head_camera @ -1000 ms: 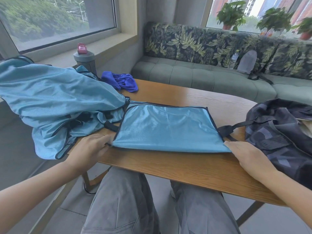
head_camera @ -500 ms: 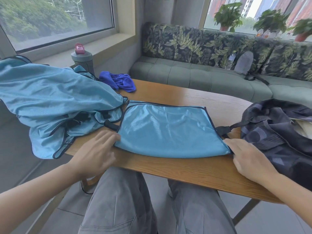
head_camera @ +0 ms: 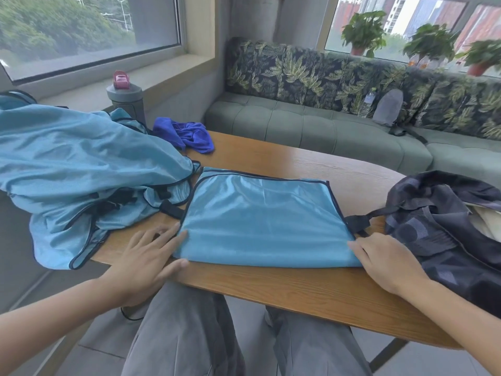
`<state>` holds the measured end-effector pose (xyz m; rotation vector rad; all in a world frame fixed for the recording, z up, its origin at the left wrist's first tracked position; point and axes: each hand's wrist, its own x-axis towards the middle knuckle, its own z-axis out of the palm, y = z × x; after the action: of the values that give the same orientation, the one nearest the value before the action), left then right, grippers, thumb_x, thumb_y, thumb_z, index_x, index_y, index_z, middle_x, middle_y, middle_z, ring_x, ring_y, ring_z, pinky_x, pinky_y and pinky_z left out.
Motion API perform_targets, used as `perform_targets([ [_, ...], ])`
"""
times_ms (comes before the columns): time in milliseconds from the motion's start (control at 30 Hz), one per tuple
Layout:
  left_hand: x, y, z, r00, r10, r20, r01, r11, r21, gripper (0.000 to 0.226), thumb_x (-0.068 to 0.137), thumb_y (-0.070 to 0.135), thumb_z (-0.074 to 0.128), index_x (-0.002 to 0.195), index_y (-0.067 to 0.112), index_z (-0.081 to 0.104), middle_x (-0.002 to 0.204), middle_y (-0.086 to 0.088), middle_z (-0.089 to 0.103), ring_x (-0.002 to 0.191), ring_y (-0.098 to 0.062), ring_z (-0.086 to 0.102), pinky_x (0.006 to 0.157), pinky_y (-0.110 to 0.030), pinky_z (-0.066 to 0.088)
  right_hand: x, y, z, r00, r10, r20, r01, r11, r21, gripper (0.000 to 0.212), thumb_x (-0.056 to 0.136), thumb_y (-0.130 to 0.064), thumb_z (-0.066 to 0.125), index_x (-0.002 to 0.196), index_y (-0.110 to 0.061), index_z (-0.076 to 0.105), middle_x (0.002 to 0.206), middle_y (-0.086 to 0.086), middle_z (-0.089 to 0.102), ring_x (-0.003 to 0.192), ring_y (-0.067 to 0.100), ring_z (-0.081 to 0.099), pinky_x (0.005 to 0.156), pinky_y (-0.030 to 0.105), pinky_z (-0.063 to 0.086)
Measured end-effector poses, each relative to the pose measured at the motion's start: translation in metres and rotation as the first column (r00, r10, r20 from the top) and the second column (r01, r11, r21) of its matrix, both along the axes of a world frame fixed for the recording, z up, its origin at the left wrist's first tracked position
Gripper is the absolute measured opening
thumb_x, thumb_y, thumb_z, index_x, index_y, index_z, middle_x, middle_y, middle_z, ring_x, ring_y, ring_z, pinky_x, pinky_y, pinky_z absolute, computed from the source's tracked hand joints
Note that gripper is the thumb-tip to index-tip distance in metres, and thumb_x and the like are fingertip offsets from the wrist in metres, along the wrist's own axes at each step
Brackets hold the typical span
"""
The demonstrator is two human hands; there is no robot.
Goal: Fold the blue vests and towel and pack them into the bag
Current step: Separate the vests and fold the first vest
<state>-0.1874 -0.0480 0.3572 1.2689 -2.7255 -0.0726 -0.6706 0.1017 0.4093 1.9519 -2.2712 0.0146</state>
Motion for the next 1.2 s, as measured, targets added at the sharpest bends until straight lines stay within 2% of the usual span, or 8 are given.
perform_targets([
  [100, -0.024, -0.032, 0.017, 0.992, 0.052, -0.112, -0.053, 0.999, -0.006, 0.067, 0.099, 0.065, 0.028, 0.144, 0.023, 0.055, 0.146, 0.003, 0.054, 0.136, -0.022, 0.043, 0.11, -0.042, 0.034, -0.004, -0.04, 0.007, 0.999, -0.001, 0.033, 0.005, 0.992, -0.126, 0.039, 0.101, -0.039, 0.045, 0.071, -0.019, 0.06, 0.068, 0.003, 0.058, 0.069, 0.028, 0.058, 0.062, 0.041, 0.048],
  [233, -0.065, -0.1, 0.031, 0.978, 0.027, -0.205, -0.039, 0.998, -0.053, 0.039, 0.099, 0.032, 0.063, 0.133, 0.011, 0.06, 0.13, -0.006, 0.061, 0.125, -0.031, 0.052, 0.105, -0.04, 0.041, -0.019, -0.113, 0.008, 0.973, -0.082, 0.216, 0.092, 0.995, -0.037, 0.024, 0.104, -0.035, 0.047, 0.103, -0.02, 0.066, 0.101, 0.006, 0.067, 0.092, 0.031, 0.06, 0.073, 0.039, 0.042],
  [467, -0.119, -0.215, 0.041, 0.993, 0.091, 0.071, -0.105, 0.969, 0.225, 0.08, 0.094, 0.042, 0.069, 0.158, 0.018, 0.028, 0.152, -0.011, 0.043, 0.14, -0.031, 0.041, 0.115, -0.041, 0.034, -0.062, -0.224, -0.008, 0.942, -0.155, 0.298, 0.122, 0.985, 0.124, 0.031, 0.1, -0.029, 0.06, 0.125, -0.011, 0.058, 0.128, 0.011, 0.061, 0.118, 0.033, 0.053, 0.099, 0.044, 0.043],
  [600, -0.133, -0.243, 0.052, 0.987, 0.1, 0.124, -0.13, 0.954, 0.271, 0.077, 0.091, 0.04, 0.075, 0.155, 0.018, 0.037, 0.15, -0.009, 0.046, 0.135, -0.03, 0.046, 0.107, -0.039, 0.038, -0.074, -0.24, -0.011, 0.943, -0.152, 0.296, 0.101, 0.978, 0.181, 0.047, 0.101, -0.028, 0.061, 0.143, -0.01, 0.051, 0.145, 0.012, 0.054, 0.132, 0.033, 0.048, 0.11, 0.041, 0.037],
  [800, -0.136, -0.263, 0.057, 0.984, 0.118, 0.132, -0.151, 0.95, 0.272, 0.044, 0.085, 0.037, 0.081, 0.112, 0.011, 0.058, 0.115, -0.01, 0.06, 0.099, -0.027, 0.057, 0.086, -0.038, 0.049, -0.08, -0.244, -0.012, 0.946, -0.164, 0.281, 0.122, 0.98, 0.16, 0.014, 0.093, -0.029, 0.071, 0.099, -0.022, 0.061, 0.11, 0.006, 0.066, 0.101, 0.027, 0.057, 0.087, 0.039, 0.046],
  [933, -0.138, -0.254, 0.074, 0.988, 0.106, 0.11, -0.13, 0.961, 0.243, 0.03, 0.09, 0.033, 0.075, 0.103, 0.009, 0.06, 0.106, -0.007, 0.051, 0.098, -0.029, 0.051, 0.086, -0.038, 0.045, -0.072, -0.238, 0.018, 0.95, -0.156, 0.272, 0.119, 0.982, 0.146, 0.029, 0.095, -0.024, 0.068, 0.073, -0.025, 0.049, 0.08, -0.005, 0.054, 0.088, 0.027, 0.052, 0.071, 0.034, 0.034],
  [1100, -0.122, -0.242, 0.134, 0.964, 0.186, -0.188, -0.112, 0.932, 0.345, 0.024, 0.085, 0.021, 0.082, 0.085, 0.02, 0.058, 0.083, 0.009, 0.058, 0.072, -0.021, 0.056, 0.063, -0.03, 0.047, -0.064, -0.222, 0.088, 0.945, -0.114, 0.305, 0.104, 0.993, 0.05, 0.02, 0.098, -0.021, 0.064, 0.081, -0.015, 0.057, 0.082, 0.001, 0.057, 0.074, 0.02, 0.056, 0.059, 0.027, 0.035],
  [1200, -0.111, -0.231, 0.188, 0.858, 0.259, -0.444, -0.099, 0.93, 0.353, 0.031, 0.076, 0.012, 0.088, 0.091, 0.022, 0.063, 0.09, -0.005, 0.068, 0.071, -0.031, 0.064, 0.062, -0.037, 0.058, -0.054, -0.211, 0.147, 0.893, -0.1, 0.439, 0.139, 0.989, -0.057, 0.009, 0.101, -0.016, 0.061, 0.096, -0.008, 0.063, 0.094, 0.005, 0.063, 0.056, 0.007, 0.068, 0.054, 0.022, 0.046],
])
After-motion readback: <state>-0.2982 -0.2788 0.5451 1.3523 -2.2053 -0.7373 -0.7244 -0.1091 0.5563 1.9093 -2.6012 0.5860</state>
